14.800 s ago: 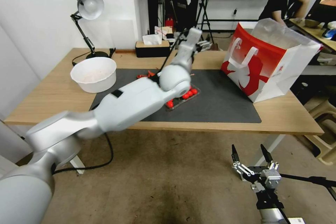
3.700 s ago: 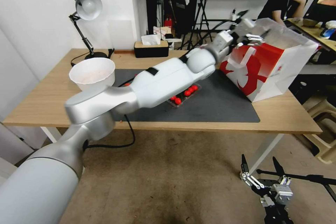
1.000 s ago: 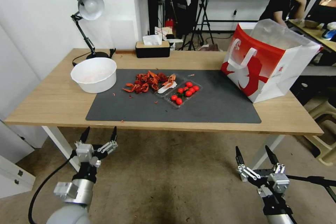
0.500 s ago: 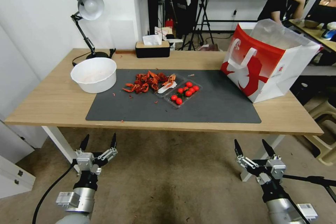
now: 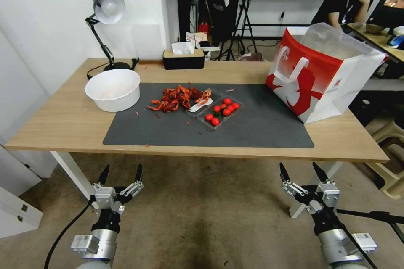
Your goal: Pick up the trash from the table and place it into the takeout bag.
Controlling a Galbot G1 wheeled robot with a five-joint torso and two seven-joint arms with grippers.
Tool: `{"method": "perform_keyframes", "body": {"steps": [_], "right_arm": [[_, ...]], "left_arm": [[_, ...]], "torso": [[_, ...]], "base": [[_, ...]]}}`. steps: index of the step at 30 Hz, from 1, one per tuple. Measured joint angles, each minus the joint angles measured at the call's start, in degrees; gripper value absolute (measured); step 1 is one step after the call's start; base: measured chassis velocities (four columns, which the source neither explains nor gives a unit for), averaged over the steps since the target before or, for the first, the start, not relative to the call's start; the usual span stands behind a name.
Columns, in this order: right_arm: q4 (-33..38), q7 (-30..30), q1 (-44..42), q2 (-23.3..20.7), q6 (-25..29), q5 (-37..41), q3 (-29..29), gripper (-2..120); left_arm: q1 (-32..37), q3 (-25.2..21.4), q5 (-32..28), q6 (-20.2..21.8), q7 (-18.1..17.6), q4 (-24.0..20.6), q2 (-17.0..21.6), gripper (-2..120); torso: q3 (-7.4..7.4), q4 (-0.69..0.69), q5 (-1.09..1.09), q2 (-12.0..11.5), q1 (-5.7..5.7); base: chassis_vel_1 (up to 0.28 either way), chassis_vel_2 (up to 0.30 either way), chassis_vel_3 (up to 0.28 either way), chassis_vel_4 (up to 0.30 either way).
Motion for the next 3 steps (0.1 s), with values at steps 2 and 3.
{"method": "perform_keyframes", "body": {"steps": [2,3], "right_arm": [[0.0,0.0,0.0,0.0,0.0,0.0,0.0,100],[0.0,0.0,0.0,0.0,0.0,0.0,0.0,100]], "left_arm": [[0.0,0.0,0.0,0.0,0.0,0.0,0.0,100],[0.0,0.0,0.0,0.0,0.0,0.0,0.0,100]], "torso": [[0.00,0.00,0.00,0.0,0.00],[0.00,0.00,0.00,0.0,0.00]], "base": [[0.000,0.000,0.000,0.000],[0.000,0.000,0.000,0.000]]}}
